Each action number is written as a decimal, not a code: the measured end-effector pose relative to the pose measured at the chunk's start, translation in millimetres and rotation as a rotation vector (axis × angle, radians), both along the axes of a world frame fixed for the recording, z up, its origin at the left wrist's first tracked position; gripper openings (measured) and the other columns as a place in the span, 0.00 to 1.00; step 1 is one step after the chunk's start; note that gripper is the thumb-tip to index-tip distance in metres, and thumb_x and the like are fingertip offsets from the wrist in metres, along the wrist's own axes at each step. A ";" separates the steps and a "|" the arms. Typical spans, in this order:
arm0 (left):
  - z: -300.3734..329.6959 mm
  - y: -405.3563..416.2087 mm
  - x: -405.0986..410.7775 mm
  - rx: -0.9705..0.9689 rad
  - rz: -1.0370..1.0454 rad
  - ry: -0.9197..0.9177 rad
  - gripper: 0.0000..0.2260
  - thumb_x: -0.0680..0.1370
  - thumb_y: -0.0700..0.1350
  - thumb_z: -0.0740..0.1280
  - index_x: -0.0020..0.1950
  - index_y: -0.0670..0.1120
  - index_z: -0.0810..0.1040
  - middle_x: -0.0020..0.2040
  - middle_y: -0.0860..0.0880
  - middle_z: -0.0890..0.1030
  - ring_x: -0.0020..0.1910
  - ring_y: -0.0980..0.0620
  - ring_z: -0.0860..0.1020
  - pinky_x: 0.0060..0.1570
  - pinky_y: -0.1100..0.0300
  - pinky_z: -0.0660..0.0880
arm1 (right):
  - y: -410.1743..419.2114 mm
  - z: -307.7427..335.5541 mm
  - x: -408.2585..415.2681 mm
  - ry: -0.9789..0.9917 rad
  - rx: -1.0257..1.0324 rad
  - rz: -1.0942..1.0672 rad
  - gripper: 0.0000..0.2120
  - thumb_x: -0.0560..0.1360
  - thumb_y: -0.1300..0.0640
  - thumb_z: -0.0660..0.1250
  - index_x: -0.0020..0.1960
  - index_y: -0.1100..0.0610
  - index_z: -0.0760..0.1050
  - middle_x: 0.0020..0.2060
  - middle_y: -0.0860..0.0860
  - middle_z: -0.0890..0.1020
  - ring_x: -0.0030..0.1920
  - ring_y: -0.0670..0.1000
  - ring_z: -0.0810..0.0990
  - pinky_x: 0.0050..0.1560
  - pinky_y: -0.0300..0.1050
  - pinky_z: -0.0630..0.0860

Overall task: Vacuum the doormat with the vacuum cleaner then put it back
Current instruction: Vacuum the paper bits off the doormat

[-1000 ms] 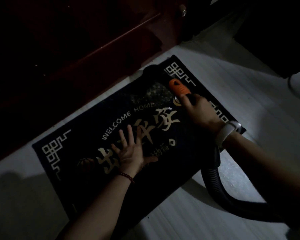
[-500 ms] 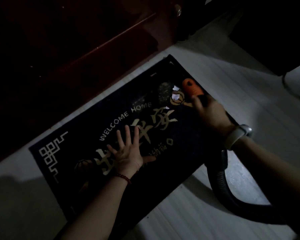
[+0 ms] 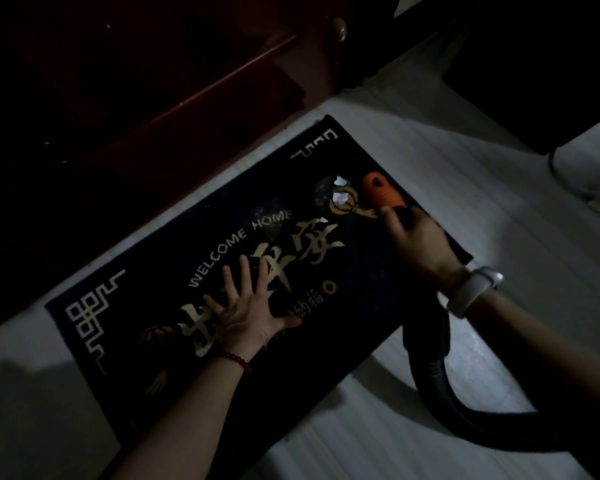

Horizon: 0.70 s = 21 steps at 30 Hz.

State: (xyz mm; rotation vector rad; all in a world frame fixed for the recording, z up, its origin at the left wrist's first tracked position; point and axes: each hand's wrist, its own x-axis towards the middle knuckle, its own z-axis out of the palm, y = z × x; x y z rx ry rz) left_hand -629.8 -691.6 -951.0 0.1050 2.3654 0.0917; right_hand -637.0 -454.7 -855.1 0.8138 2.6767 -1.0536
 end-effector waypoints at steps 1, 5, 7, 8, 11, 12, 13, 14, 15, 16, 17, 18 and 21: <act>-0.7 -0.2 0.2 0.003 0.001 0.006 0.54 0.64 0.71 0.65 0.73 0.56 0.30 0.73 0.49 0.26 0.72 0.41 0.30 0.67 0.29 0.42 | 9.4 -0.6 -4.5 0.010 -0.002 -0.050 0.21 0.78 0.44 0.58 0.57 0.61 0.72 0.43 0.56 0.77 0.44 0.57 0.78 0.39 0.40 0.64; 0.7 1.1 -1.0 0.002 0.002 -0.001 0.55 0.64 0.71 0.65 0.73 0.56 0.29 0.72 0.49 0.26 0.72 0.41 0.30 0.66 0.30 0.42 | -9.2 -8.4 8.7 -0.036 -0.085 0.122 0.17 0.77 0.45 0.58 0.51 0.59 0.72 0.32 0.48 0.74 0.30 0.47 0.74 0.27 0.35 0.66; 0.9 1.9 -1.1 -0.006 -0.002 0.002 0.55 0.63 0.72 0.65 0.73 0.55 0.29 0.72 0.49 0.26 0.72 0.41 0.30 0.67 0.30 0.43 | -20.8 -10.4 18.8 -0.054 -0.108 0.167 0.13 0.77 0.45 0.58 0.49 0.55 0.69 0.31 0.46 0.72 0.29 0.43 0.72 0.23 0.30 0.66; 0.9 1.5 -0.6 -0.008 -0.001 0.007 0.55 0.63 0.72 0.65 0.73 0.55 0.29 0.72 0.49 0.26 0.72 0.41 0.30 0.67 0.30 0.43 | -20.3 -9.6 20.7 -0.041 -0.128 0.153 0.13 0.78 0.45 0.58 0.49 0.55 0.69 0.31 0.46 0.73 0.29 0.43 0.72 0.23 0.28 0.66; 0.8 0.4 -1.1 0.003 -0.001 0.005 0.54 0.64 0.71 0.65 0.73 0.56 0.29 0.72 0.49 0.26 0.72 0.41 0.30 0.67 0.29 0.43 | -3.5 3.9 21.0 0.011 -0.173 0.062 0.13 0.78 0.46 0.58 0.49 0.56 0.72 0.33 0.50 0.76 0.30 0.47 0.74 0.27 0.33 0.68; 1.3 0.7 -1.3 0.009 0.003 -0.004 0.54 0.64 0.71 0.66 0.73 0.56 0.29 0.72 0.49 0.26 0.72 0.41 0.30 0.67 0.29 0.42 | 3.9 8.4 22.0 0.028 -0.176 0.023 0.13 0.78 0.46 0.58 0.49 0.56 0.72 0.33 0.51 0.76 0.31 0.49 0.74 0.31 0.39 0.69; 1.3 1.0 -1.4 0.014 0.007 -0.010 0.54 0.64 0.71 0.66 0.72 0.56 0.29 0.72 0.49 0.26 0.72 0.41 0.29 0.67 0.29 0.42 | 10.3 12.7 22.9 0.045 -0.196 -0.025 0.13 0.78 0.46 0.57 0.49 0.56 0.72 0.32 0.51 0.76 0.31 0.50 0.74 0.33 0.43 0.70; 1.4 1.1 -1.7 0.015 0.008 -0.014 0.54 0.64 0.71 0.66 0.72 0.56 0.29 0.72 0.49 0.26 0.72 0.41 0.29 0.67 0.30 0.42 | 16.0 16.4 23.5 0.057 -0.227 -0.077 0.14 0.78 0.46 0.57 0.49 0.55 0.72 0.32 0.51 0.76 0.30 0.51 0.74 0.33 0.44 0.70; 1.4 1.2 -2.0 0.013 0.007 -0.017 0.54 0.64 0.70 0.66 0.72 0.56 0.29 0.72 0.49 0.26 0.72 0.41 0.29 0.67 0.30 0.41 | 20.8 19.5 24.3 0.059 -0.259 -0.127 0.14 0.78 0.45 0.57 0.50 0.56 0.72 0.32 0.51 0.76 0.30 0.51 0.75 0.33 0.44 0.72; 1.6 1.2 -2.1 0.011 0.007 -0.019 0.55 0.64 0.71 0.66 0.72 0.56 0.29 0.72 0.49 0.26 0.72 0.41 0.29 0.67 0.30 0.41 | 24.5 21.1 25.4 0.045 -0.286 -0.167 0.15 0.78 0.45 0.57 0.50 0.56 0.73 0.32 0.52 0.76 0.30 0.52 0.75 0.33 0.45 0.73; 1.7 1.1 -2.0 0.012 0.008 -0.020 0.55 0.64 0.71 0.66 0.72 0.56 0.29 0.72 0.49 0.26 0.72 0.41 0.29 0.67 0.30 0.41 | 26.8 21.6 26.9 0.019 -0.309 -0.194 0.15 0.78 0.45 0.57 0.50 0.57 0.73 0.33 0.53 0.77 0.30 0.52 0.76 0.33 0.45 0.73; 1.7 1.0 -1.9 0.013 0.008 -0.019 0.55 0.64 0.71 0.66 0.72 0.56 0.29 0.72 0.49 0.26 0.72 0.41 0.29 0.67 0.30 0.41 | 28.2 20.0 29.1 -0.009 -0.330 -0.207 0.16 0.78 0.45 0.56 0.50 0.57 0.73 0.33 0.54 0.77 0.30 0.53 0.76 0.33 0.45 0.74; 1.0 0.8 -1.6 0.009 0.007 -0.020 0.55 0.63 0.72 0.65 0.72 0.56 0.29 0.72 0.49 0.26 0.72 0.41 0.30 0.67 0.30 0.42 | 24.4 14.6 39.9 -0.041 -0.363 -0.195 0.12 0.79 0.45 0.56 0.50 0.53 0.71 0.35 0.57 0.77 0.31 0.55 0.77 0.32 0.49 0.76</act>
